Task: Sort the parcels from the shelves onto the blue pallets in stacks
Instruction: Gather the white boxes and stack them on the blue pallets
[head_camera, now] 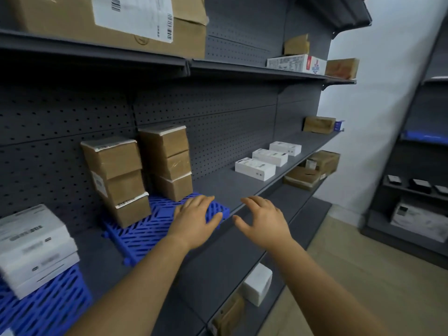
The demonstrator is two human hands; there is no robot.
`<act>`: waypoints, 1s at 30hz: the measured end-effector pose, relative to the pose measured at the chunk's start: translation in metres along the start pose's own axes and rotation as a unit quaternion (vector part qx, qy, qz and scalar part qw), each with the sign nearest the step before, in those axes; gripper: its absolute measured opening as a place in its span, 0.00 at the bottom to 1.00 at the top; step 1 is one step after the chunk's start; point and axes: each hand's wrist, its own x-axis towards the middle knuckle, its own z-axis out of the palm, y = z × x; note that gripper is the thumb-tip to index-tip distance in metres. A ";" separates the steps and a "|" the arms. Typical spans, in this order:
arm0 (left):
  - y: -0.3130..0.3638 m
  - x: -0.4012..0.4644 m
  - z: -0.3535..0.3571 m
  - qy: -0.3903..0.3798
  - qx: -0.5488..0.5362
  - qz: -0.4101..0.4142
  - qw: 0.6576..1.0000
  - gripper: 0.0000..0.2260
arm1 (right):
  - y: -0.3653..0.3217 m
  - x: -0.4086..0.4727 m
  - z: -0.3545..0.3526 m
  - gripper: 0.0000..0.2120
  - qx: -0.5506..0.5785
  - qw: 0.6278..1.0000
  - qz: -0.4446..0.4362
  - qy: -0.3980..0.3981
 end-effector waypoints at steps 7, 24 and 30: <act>0.068 0.055 0.034 0.020 0.020 -0.019 0.999 0.26 | 0.092 0.040 -0.016 0.31 0.011 0.999 -0.030 -0.007; 0.132 0.200 0.143 0.006 0.008 -0.024 1.000 0.25 | 0.245 0.145 0.015 0.30 0.011 0.999 -0.026 -0.025; 0.144 0.292 0.177 0.016 -0.019 -0.012 1.000 0.25 | 0.302 0.211 0.015 0.30 -0.013 1.000 -0.005 -0.014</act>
